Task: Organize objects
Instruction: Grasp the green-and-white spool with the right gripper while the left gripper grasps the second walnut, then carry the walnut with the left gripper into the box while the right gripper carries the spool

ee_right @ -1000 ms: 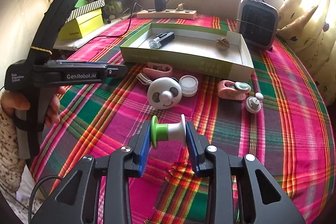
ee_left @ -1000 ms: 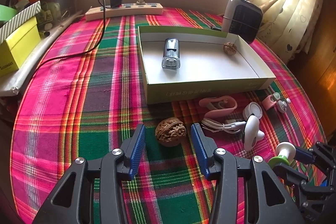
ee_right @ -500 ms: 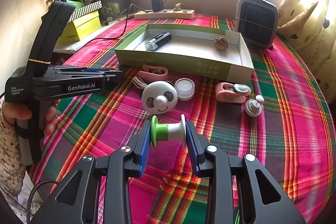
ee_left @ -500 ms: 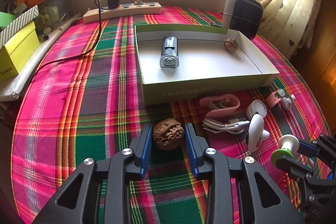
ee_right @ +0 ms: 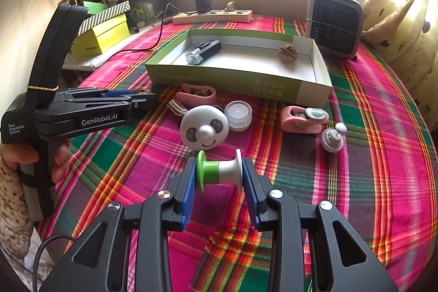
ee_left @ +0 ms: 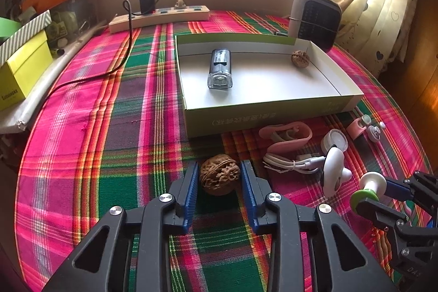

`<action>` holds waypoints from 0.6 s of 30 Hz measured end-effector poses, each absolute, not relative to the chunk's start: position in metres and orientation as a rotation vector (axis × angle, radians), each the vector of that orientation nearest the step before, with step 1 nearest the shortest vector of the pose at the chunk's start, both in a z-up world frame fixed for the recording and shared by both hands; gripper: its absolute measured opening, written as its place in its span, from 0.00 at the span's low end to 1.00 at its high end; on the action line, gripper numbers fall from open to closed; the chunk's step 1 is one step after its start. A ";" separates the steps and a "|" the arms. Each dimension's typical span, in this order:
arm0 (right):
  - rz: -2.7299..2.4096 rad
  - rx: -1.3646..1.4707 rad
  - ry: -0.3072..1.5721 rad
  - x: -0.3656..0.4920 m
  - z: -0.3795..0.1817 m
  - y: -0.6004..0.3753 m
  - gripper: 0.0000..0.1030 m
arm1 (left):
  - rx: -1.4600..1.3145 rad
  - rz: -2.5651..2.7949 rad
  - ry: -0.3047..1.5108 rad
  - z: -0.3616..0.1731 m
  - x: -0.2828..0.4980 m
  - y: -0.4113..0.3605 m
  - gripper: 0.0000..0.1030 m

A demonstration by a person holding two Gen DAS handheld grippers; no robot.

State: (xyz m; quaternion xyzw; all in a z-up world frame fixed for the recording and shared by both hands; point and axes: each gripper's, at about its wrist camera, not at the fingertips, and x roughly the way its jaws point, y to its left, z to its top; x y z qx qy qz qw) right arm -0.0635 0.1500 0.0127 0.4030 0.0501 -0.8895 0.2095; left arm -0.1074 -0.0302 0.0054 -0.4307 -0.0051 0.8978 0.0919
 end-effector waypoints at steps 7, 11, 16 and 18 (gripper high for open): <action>-2.481 1.107 0.131 -0.066 0.017 0.152 0.33 | -1.265 2.679 -0.022 0.010 -0.106 -0.032 0.27; -2.481 1.099 0.126 -0.069 0.022 0.153 0.33 | -1.249 2.677 -0.019 0.018 -0.105 -0.034 0.27; -2.480 1.083 0.094 -0.076 0.031 0.155 0.33 | -1.221 2.678 -0.018 0.029 -0.107 -0.034 0.27; -2.486 1.077 0.094 -0.079 0.034 0.156 0.33 | -1.218 2.677 -0.014 0.032 -0.109 -0.033 0.27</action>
